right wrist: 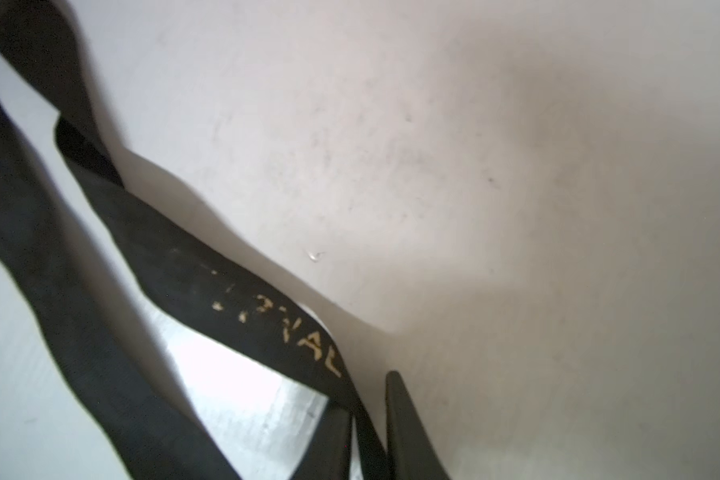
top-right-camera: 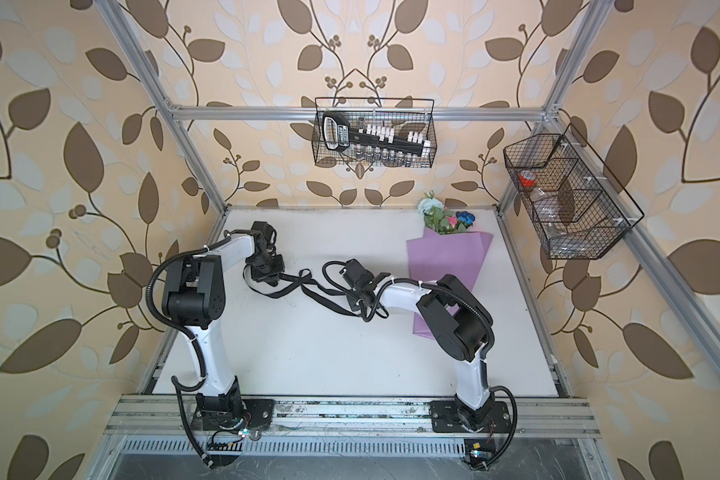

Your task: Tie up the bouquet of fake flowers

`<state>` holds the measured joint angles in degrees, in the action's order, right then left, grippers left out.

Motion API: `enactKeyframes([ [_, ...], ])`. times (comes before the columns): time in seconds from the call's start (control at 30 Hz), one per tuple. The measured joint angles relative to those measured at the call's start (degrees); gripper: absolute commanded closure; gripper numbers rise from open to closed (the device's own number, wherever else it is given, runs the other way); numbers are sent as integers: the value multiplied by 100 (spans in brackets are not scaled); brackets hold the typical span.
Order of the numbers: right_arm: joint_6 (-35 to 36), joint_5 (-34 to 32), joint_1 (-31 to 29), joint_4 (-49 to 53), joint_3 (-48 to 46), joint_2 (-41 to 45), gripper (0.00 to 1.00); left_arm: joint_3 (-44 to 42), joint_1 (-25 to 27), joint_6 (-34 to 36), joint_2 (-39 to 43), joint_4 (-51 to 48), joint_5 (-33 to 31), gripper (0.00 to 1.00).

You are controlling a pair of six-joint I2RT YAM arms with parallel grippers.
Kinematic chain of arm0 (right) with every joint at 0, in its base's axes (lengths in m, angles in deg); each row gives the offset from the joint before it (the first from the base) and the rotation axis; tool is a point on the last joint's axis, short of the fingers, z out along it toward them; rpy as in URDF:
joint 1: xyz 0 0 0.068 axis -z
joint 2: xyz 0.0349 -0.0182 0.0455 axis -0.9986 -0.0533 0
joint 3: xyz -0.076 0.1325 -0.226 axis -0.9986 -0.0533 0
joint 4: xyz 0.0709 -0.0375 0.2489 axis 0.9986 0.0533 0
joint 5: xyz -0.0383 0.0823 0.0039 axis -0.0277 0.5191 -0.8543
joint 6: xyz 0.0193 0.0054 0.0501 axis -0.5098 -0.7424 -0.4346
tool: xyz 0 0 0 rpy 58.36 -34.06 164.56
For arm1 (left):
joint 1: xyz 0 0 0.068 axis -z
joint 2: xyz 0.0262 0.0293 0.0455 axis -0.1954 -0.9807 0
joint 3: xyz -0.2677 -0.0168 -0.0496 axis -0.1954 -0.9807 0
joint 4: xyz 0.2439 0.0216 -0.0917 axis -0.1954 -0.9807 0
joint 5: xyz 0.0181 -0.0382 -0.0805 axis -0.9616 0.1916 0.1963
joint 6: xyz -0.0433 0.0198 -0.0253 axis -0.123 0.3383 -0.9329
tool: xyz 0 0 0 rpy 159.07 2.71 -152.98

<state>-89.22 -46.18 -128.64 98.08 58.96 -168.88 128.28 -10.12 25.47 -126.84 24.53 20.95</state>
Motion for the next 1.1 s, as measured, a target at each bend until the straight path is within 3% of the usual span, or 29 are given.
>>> enactKeyframes([
  [0.1, -173, -133, 181, 59, -422, 452, 98, -57, -13, -72, 66, 42, -243, 100],
  [0.3, -542, -269, 942, 122, -1259, 1578, 100, -343, -260, -363, 975, 151, -634, 100],
  [0.33, -595, -302, 1049, 149, -1384, 1786, 96, -348, -387, -433, 1233, 168, -678, 100],
  [0.5, -807, -409, 1355, 363, -1650, 2610, 95, -321, -1241, -697, 2350, 376, -1054, 100],
  [0.67, -892, -667, 1445, 540, -1665, 3314, 92, -35, -1993, -772, 2922, 334, -1759, 100],
  [1.0, -964, -1086, 1449, 1038, -1392, 3956, 91, 1239, -2074, -308, 3348, 225, -3029, 100],
  [1.1, -1043, -1187, 1449, 1196, -1331, 4446, 87, 1530, -2076, -173, 3292, 234, -3300, 100],
])
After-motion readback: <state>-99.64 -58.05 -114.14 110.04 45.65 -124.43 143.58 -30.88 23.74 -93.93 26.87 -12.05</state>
